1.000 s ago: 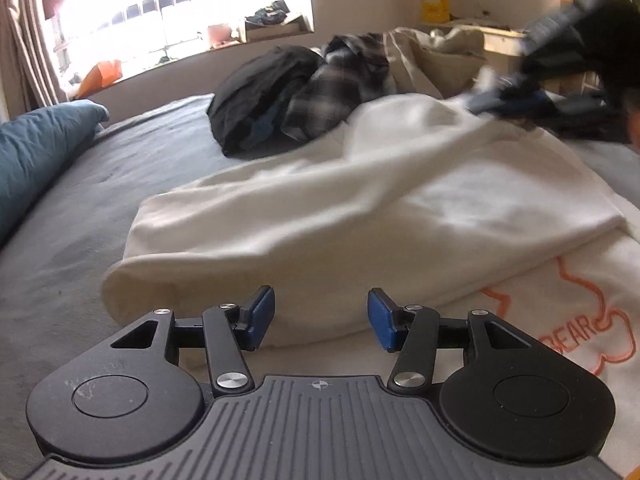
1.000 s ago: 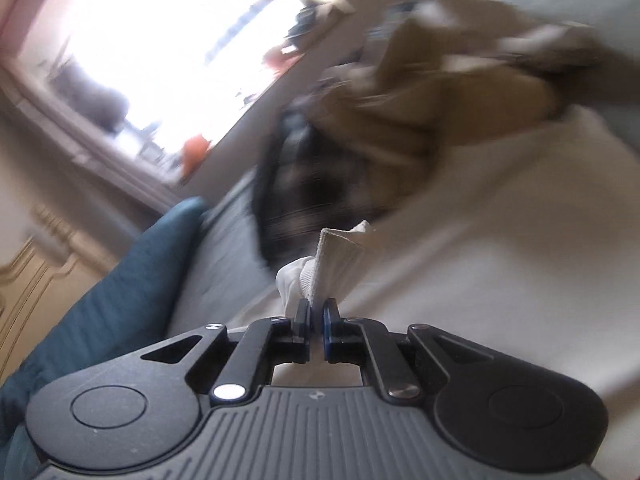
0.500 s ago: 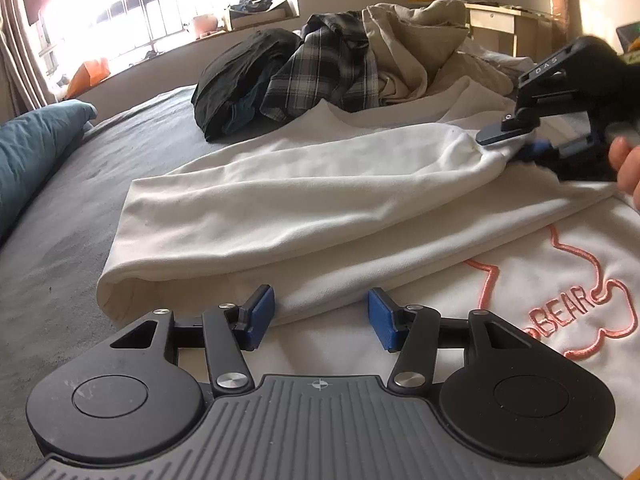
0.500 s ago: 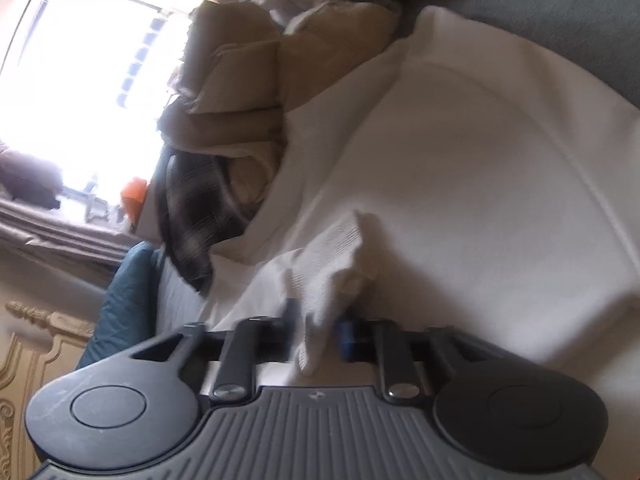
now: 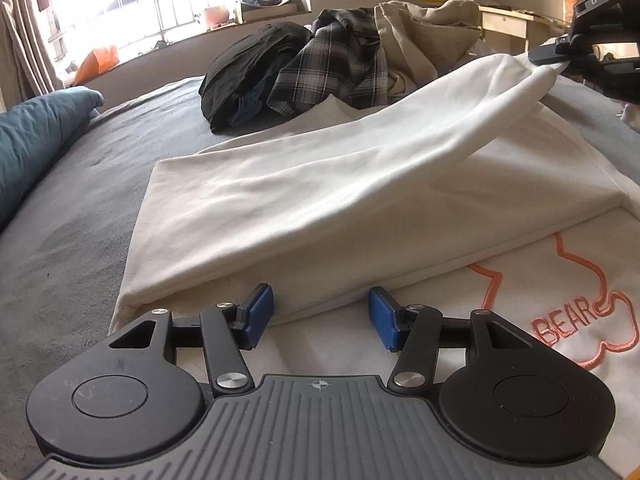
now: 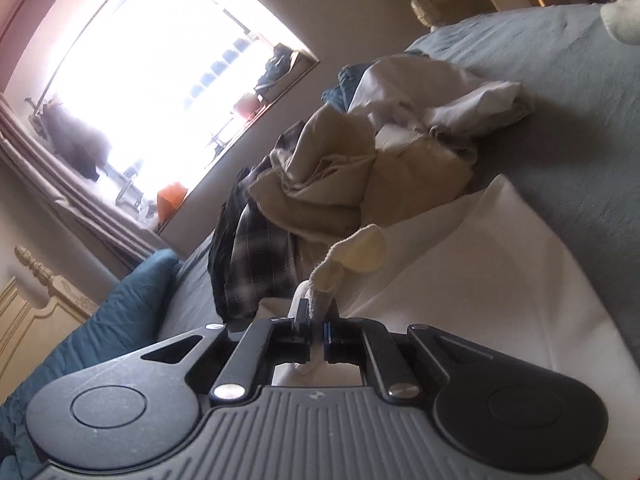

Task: Fold clothes
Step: 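Pull the held cuff across the sweatshirt body with the right tool, then open the right tool to release the cuff on the folded sweatshirt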

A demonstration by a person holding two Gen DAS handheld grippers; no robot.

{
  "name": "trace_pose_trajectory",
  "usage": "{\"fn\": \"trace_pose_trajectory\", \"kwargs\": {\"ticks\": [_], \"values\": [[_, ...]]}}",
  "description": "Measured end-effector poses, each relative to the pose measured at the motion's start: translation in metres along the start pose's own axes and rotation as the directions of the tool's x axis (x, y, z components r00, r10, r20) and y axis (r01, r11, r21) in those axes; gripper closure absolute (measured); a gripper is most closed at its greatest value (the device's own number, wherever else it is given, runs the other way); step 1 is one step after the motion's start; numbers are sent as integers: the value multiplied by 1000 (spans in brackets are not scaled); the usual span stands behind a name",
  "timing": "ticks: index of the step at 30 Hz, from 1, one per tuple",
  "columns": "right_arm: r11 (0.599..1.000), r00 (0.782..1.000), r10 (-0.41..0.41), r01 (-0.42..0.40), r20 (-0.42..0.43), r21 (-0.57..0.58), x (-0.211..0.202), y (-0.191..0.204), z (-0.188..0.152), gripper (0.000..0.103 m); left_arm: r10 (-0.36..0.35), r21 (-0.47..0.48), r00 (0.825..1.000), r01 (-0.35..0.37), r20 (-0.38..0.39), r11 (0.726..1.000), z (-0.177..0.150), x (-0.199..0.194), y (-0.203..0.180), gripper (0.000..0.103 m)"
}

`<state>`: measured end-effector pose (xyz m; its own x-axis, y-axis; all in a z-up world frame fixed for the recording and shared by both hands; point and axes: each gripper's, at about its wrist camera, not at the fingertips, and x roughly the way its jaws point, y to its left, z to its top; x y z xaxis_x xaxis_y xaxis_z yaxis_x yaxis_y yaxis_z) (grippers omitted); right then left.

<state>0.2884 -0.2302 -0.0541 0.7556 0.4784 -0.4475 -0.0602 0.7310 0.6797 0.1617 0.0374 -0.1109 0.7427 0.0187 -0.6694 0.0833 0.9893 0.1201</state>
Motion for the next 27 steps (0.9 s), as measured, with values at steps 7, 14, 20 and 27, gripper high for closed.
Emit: {"fn": "trace_pose_trajectory", "kwargs": {"ticks": [7, 14, 20, 27], "values": [[997, 997, -73, 73, 8, -39, -1, -10, -6, 98, -4, -7, 1000, 4, -2, 1000, 0, 1, 1, 49], [989, 991, -133, 134, 19, -55, -7, -28, -19, 98, -5, -8, 1000, 5, -3, 1000, 0, 1, 1, 49], [981, 979, -193, 192, -73, -9, 1, -54, -33, 95, -1, -4, 1000, 1, -5, 1000, 0, 2, 0, 49], [969, 987, -129, 145, -91, 198, 3, -88, -29, 81, 6, 1, 1000, -6, -10, 1000, 0, 2, -1, 48]]}}
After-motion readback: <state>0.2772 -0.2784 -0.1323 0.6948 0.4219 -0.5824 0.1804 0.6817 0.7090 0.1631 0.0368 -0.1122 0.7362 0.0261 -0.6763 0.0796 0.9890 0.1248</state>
